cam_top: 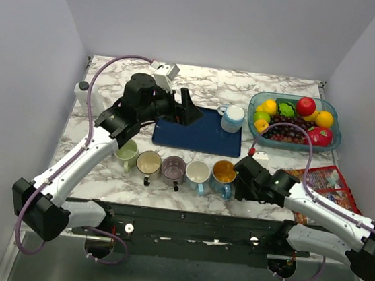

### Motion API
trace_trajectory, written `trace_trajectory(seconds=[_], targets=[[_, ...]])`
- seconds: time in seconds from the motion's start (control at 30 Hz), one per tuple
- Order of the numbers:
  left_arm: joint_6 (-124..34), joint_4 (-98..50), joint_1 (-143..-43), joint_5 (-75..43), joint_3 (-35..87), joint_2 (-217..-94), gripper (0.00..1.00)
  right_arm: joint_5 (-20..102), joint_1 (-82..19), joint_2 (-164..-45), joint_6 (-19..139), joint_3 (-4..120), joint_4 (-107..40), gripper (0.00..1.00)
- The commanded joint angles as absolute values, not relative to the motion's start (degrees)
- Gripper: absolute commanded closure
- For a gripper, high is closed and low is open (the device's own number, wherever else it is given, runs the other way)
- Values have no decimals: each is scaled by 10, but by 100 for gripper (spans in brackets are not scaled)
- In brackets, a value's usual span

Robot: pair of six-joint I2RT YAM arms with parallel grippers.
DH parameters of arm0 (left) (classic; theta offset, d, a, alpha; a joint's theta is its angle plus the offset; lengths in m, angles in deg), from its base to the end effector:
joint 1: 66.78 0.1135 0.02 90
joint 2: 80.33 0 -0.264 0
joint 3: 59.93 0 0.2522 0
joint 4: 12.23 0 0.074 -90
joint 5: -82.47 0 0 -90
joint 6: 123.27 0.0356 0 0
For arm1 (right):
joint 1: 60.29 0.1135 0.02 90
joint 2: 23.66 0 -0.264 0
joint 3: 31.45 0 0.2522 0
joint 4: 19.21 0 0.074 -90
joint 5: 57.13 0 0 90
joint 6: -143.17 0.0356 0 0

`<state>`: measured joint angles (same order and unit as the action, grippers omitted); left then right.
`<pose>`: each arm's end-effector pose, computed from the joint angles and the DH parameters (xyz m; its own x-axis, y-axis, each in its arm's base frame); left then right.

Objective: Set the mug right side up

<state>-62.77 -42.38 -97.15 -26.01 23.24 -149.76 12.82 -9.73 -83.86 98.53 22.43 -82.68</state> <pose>0.2321 -0.1491 0.3901 -0.5774 -0.2029 -0.7908 0.5256 0.6487 -0.5503 0.1216 0.1286 0.2140 -0.8816 -0.0195 -0.4717 -0.0327 0.9993 0.0197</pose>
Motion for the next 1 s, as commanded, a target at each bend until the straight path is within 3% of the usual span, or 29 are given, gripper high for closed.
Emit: trace_trajectory(seconds=[0.0,0.2,0.4,0.43,0.73,0.87,0.97], targets=[[-590,-391,-968,-291,238,-1529,1,130,-98,-779,975,273,-850,28],[-529,-343,-968,-277,276,-1637,1,106,-99,-681,976,333,-899,18],[-568,-345,-968,-193,422,-1816,2,87,-99,-643,987,366,-907,19],[-586,-343,-968,-184,460,-1839,2,84,-99,-642,987,368,-908,23],[-657,-384,-974,-133,696,-2081,18,75,-99,-612,1006,341,-906,25],[-668,-415,-982,-129,749,-2140,32,69,-99,-587,1014,321,-904,25],[-673,-415,-987,-125,761,-2166,33,68,-99,-576,1019,314,-908,25]])
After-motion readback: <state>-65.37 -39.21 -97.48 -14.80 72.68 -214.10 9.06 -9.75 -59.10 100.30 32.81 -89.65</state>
